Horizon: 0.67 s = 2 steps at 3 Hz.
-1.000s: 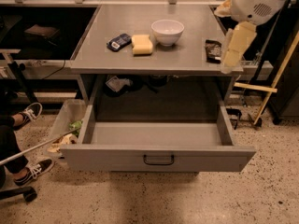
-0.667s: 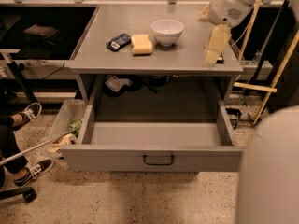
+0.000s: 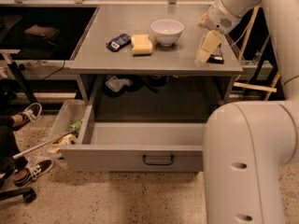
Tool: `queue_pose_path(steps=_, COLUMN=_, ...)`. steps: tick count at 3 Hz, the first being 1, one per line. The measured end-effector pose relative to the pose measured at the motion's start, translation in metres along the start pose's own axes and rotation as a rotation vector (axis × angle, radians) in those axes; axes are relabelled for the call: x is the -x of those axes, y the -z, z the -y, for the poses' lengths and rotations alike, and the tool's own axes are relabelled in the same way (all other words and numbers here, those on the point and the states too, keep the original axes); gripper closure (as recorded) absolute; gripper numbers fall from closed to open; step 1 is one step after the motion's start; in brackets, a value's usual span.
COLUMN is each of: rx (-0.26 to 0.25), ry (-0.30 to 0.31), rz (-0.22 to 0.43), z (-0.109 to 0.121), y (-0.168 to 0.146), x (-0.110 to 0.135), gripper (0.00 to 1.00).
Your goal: Place rxbar chocolate into top drawer
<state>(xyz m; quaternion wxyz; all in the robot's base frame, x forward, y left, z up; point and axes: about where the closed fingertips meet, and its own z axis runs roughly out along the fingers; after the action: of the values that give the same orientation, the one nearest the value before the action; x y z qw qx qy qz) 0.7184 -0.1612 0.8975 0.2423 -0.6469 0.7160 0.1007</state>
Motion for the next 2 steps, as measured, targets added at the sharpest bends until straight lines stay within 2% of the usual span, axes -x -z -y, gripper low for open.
queue_pose_path(steps=1, rx=-0.17, ry=-0.044, rz=0.093, z=0.03, y=0.0413, x=0.0021, gripper=0.0)
queue_pose_path(steps=2, rx=-0.17, ry=-0.045, rz=0.094, z=0.0301, y=0.0412, x=0.002, gripper=0.0)
